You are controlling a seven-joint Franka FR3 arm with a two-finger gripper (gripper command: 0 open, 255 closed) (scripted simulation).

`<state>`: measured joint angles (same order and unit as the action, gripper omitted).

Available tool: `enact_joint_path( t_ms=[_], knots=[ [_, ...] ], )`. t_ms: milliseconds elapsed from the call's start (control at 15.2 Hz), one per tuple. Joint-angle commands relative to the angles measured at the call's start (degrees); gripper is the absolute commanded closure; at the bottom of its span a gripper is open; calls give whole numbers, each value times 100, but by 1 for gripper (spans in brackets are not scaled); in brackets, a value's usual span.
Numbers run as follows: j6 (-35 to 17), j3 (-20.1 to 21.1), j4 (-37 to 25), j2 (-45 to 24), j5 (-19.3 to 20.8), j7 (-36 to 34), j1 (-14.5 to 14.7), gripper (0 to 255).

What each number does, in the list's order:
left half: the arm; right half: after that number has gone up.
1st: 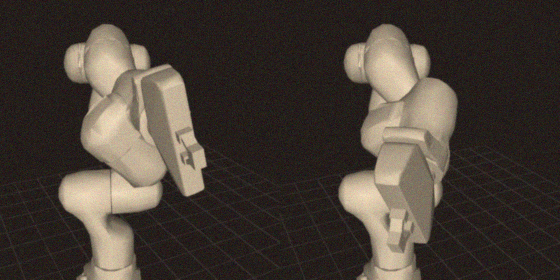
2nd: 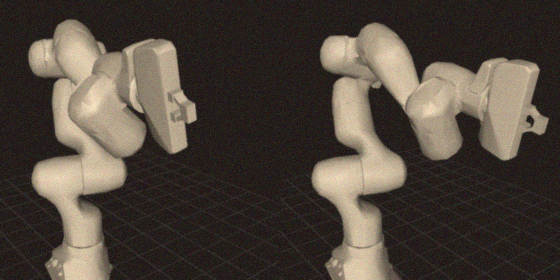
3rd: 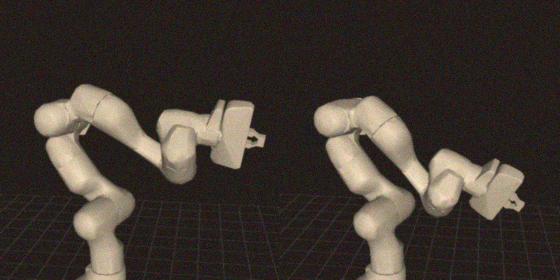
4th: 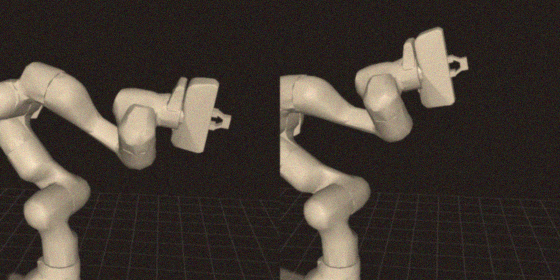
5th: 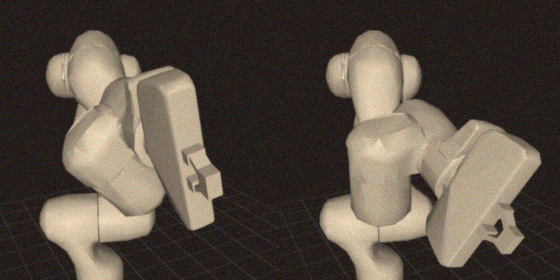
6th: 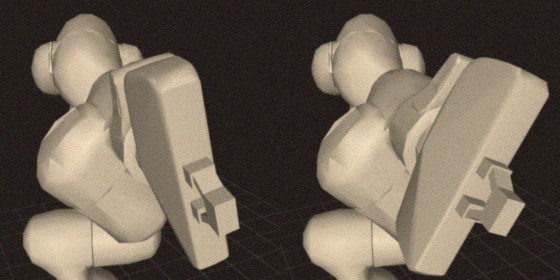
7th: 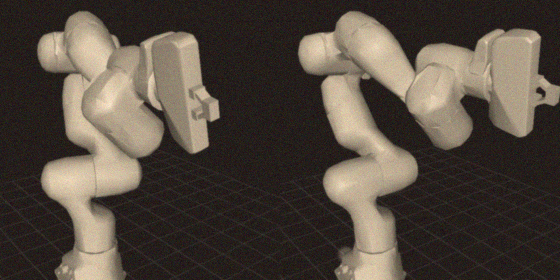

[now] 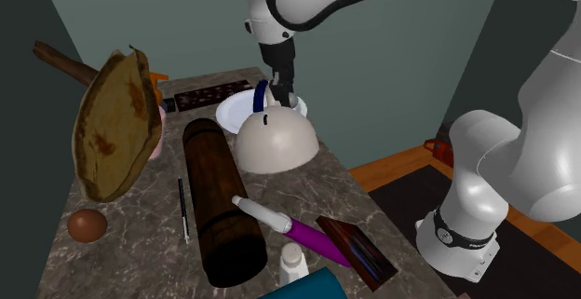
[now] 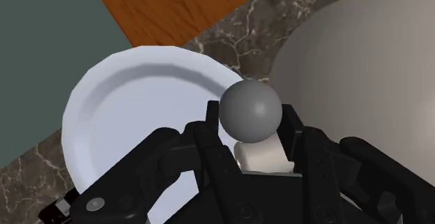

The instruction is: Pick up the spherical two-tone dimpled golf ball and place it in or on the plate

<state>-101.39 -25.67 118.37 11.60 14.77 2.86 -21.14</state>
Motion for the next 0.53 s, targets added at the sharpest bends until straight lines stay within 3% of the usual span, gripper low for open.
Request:
enact_joint_path(
  t_ms=[0, 330, 462],
  knots=[
    [-346, -191, -412, -542, -177, 334, -25, 255],
    [-306, -543, -1556, -1649, -702, 1127, -280, 255],
    [-361, -558, -1643, -1800, -778, 1214, -342, 255]
  ],
)
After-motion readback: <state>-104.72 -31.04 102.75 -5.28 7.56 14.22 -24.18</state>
